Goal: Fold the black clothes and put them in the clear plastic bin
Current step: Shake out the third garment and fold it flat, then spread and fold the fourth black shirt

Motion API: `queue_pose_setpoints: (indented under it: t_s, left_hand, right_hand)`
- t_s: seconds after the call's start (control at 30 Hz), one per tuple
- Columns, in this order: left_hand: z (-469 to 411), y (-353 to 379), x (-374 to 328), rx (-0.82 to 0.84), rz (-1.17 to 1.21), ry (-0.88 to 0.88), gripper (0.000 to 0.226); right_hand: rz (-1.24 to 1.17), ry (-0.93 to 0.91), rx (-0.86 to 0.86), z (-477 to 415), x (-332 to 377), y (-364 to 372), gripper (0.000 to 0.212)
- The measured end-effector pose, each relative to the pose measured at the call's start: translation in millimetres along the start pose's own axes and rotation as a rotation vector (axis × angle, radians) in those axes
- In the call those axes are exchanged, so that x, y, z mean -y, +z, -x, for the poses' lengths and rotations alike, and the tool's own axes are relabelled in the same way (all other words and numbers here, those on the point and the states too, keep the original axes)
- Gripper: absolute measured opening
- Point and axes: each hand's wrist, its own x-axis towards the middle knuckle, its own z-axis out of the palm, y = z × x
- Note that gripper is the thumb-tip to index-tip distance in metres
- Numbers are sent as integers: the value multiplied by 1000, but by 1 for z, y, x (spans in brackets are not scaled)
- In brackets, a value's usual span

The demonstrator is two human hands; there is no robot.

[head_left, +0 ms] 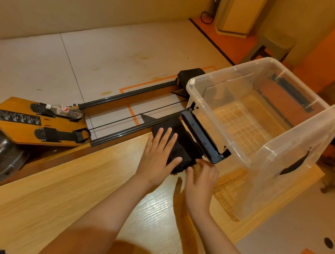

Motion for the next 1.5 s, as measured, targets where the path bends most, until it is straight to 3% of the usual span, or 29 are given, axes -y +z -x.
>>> queue_pose_setpoints:
  t_s: [0.07,0.13,0.4,0.5,0.63,0.77,0.9,1.07,1.2,1.5]
  left_hand:
    - [1,2,-4,21,-3,-20,68]
    - [3,3,-6,44,-18,-50,66]
    - [2,1,-4,210,-47,-141,72]
    - [3,-8,-8,210,-20,-139,70]
    - [24,-19,-5,57,-3,-146,68]
    - [67,-25,7,-45,-16,-263,69]
    - [118,-38,22,-120,-75,-392,69]
    - [196,-52,52,-199,-137,-565,71]
    - [268,-58,77,-297,-131,-743,74]
    - [391,-63,111,-391,-286,-1071,69]
  right_hand:
    - [263,-282,123,3,-9,2,46]
    - [412,-418,271,-1,-13,3,58]
    - [708,-341,583,-17,-30,2,77]
    - [704,-330,618,-20,-23,-2,81]
    - [668,-387,534,-14,-14,-11,77]
    - [585,-582,435,11,-4,-3,72]
    - [550,-730,475,37,14,18,69]
    - [523,-911,608,81,50,50,66]
    - [443,-1064,829,128,84,77,69]
    - [352,-1177,1108,234,143,129,66]
